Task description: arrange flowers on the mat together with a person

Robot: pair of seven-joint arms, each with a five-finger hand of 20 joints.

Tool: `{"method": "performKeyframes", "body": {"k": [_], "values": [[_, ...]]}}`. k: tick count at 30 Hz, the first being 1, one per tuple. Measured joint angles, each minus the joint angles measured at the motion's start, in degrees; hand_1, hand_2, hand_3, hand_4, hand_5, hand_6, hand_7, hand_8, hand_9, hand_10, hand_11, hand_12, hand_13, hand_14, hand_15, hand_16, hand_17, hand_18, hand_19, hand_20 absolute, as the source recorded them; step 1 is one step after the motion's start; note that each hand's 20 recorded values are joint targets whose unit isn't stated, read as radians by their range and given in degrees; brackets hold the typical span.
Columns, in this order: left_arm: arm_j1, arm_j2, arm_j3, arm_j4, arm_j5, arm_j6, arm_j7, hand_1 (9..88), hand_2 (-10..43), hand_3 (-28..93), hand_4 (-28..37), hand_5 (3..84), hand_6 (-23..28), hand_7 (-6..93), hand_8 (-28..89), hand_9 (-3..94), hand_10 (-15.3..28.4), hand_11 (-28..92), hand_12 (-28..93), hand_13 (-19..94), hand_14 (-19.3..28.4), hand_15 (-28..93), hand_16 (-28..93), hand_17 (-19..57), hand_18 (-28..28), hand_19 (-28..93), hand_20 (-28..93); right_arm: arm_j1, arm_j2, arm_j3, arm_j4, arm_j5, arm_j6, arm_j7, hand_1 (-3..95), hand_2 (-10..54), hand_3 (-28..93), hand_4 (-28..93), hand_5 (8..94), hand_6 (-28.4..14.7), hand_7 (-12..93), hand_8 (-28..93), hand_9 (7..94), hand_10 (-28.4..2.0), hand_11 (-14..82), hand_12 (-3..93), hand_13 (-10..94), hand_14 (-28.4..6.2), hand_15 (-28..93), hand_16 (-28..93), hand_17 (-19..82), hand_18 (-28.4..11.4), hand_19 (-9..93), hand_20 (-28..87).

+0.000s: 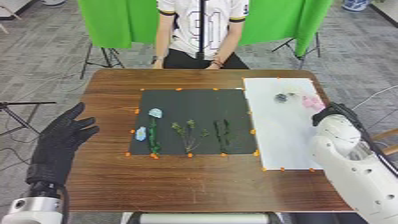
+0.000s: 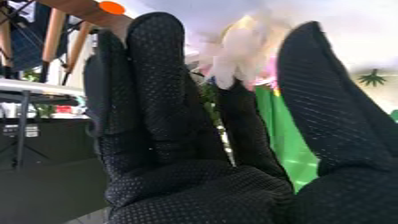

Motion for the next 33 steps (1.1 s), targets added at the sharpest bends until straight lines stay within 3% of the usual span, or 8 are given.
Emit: {"method": "performKeyframes", "body": {"k": [2, 6, 9, 13, 20, 33], "values": [[0.1, 0.0, 0.01, 0.0, -0.06, -0.03, 0.12, 22.8, 4.5, 80, -28.3, 32.7, 7.3, 16.1, -11, 31.3, 19.0, 34, 9, 22, 25.5, 63, -13, -8.7, 22.5, 54, 16, 0.0, 0.2, -0.5, 0.3, -0.6, 0.5, -0.8, 52.3, -9.4, 68, -25, 63.9, -2.0, 14, -7, 71.3, -18.5, 19.0, 15.7, 73, -12.1, 60, 11, 53, -16.1, 93, -3], [0.1, 0.03, 0.13, 0.01, -0.3, -0.04, 0.37, 22.7, 4.5, 80, -28.3, 32.7, 7.2, 16.1, -11, 31.2, 19.0, 34, 9, 22, 25.5, 63, -13, -8.7, 22.5, 54, 16, 0.2, 0.3, -1.4, 1.1, -2.7, 1.2, -1.8, 63.3, -9.5, 60, -26, 75.6, -1.2, 19, 5, 86.0, -10.4, 10.4, 31.5, 77, -7.2, 55, 18, 54, -14.2, 93, 0], [0.1, 0.15, 0.14, 0.02, -0.33, -0.12, 0.36, 22.7, 4.4, 80, -28.3, 32.7, 7.2, 16.1, -11, 31.3, 19.1, 34, 9, 22, 25.5, 63, -13, -8.7, 22.5, 54, 15, 0.2, 0.4, -1.7, 1.6, -4.0, 1.8, -2.5, 65.1, -9.5, 61, -28, 80.2, -0.6, 22, 7, 90.1, -8.4, 11.9, 35.5, 79, -5.9, 54, 21, 54, -14.1, 93, 4], [0.1, 0.29, 0.17, 0.02, -0.42, -0.14, 0.36, 22.8, 4.5, 80, -28.3, 32.7, 7.3, 16.0, -11, 31.3, 19.1, 34, 9, 22, 25.5, 63, -13, -8.7, 22.5, 54, 15, -0.3, 0.5, -1.9, 2.0, -5.0, 4.5, -3.2, 65.8, -9.5, 61, -28, 80.9, -0.8, 23, 7, 90.6, -7.5, 13.7, 37.8, 80, -6.0, 55, 22, 54, -14.0, 93, 7], [0.4, 0.45, 0.12, 0.02, -0.56, -0.14, 0.39, 22.8, 4.5, 80, -28.3, 32.7, 7.2, 16.0, -11, 31.3, 19.1, 34, 9, 22, 25.6, 63, -13, -8.7, 22.5, 54, 15, -5.2, 0.9, -1.0, -0.6, -8.8, 15.3, -3.9, 65.6, -9.5, 62, -28, 81.1, -0.9, 24, 7, 90.5, -6.8, 14.7, 39.4, 80, -5.4, 56, 23, 54, -14.0, 93, 11], [0.3, 0.98, -0.18, -0.15, -0.65, -0.14, 0.25, 22.8, 4.6, 80, -28.3, 32.8, 7.2, 16.1, -11, 31.2, 19.1, 34, 9, 22, 25.5, 63, -13, -8.7, 22.5, 54, 15, -5.3, 1.6, -2.0, -14.5, -9.2, 20.1, -9.3, 64.8, -9.5, 64, -28, 81.0, -0.7, 24, 7, 90.5, -6.2, 15.2, 40.3, 80, -4.7, 56, 24, 54, -14.1, 93, 15]]}}
